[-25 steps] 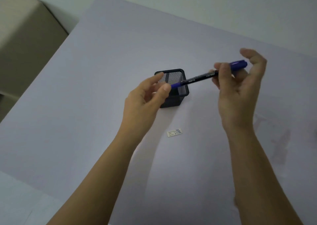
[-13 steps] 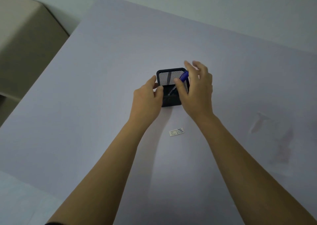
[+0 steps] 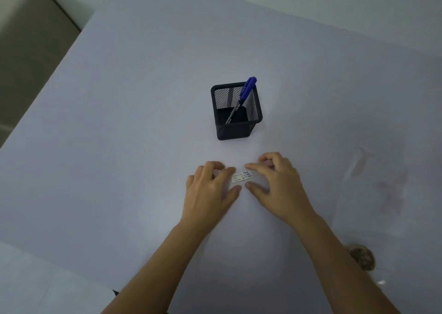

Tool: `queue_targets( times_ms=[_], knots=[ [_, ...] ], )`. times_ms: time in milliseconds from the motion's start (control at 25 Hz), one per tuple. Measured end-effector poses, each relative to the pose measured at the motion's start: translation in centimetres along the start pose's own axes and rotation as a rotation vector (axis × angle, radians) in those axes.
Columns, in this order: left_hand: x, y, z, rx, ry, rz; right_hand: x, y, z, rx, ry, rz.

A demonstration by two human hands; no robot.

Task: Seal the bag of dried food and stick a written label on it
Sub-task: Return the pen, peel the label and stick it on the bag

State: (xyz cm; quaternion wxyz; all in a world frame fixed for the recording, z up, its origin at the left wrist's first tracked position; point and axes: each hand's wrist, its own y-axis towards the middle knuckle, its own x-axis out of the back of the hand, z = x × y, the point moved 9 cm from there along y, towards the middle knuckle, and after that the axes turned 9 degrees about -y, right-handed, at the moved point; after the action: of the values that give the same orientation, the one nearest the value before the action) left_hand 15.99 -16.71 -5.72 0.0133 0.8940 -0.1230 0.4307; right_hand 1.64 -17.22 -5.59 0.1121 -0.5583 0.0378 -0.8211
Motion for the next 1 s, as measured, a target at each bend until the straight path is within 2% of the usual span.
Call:
queue_targets(
  times_ms=[160, 800, 1000],
  knots=[
    [-0.1, 0.5, 0.0, -0.017, -0.028, -0.025, 0.1, -0.2, -0.1, -0.029, 0.038, -0.053],
    [-0.2, 0.4, 1.1, -0.001, -0.157, -0.068, -0.3, -0.1, 0.6, -0.034, 0.049, -0.004],
    [-0.3, 0.4, 0.9, -0.008, -0.114, -0.057, -0.2, -0.1, 0.7, -0.027, 0.042, 0.001]
  ],
)
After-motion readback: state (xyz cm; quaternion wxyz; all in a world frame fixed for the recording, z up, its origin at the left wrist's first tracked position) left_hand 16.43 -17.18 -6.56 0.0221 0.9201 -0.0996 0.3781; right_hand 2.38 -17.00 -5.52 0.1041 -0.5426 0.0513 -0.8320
